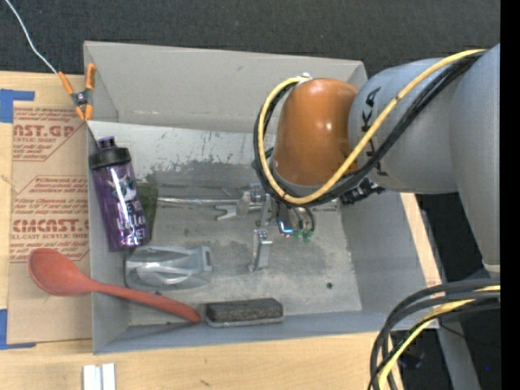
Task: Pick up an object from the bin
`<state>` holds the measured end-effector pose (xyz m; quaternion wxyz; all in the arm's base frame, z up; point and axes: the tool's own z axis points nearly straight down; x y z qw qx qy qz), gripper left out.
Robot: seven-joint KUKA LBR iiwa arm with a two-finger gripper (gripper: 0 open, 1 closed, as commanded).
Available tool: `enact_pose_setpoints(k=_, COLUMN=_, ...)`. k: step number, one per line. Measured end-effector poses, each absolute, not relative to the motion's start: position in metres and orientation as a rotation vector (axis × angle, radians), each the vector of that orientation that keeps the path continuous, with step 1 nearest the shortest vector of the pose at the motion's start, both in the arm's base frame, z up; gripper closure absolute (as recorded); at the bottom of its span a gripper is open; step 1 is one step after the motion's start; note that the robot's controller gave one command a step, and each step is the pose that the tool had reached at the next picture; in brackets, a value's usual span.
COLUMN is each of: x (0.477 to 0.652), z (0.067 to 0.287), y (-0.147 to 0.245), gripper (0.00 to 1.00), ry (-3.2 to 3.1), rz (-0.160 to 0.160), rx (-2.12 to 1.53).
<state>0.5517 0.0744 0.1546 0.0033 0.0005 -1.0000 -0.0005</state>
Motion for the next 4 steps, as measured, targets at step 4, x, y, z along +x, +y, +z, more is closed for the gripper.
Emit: enact_pose_setpoints(k=4, x=0.486, z=0.102, y=0.191, gripper=0.0, ry=-3.141, rz=-0.003, rx=-0.163)
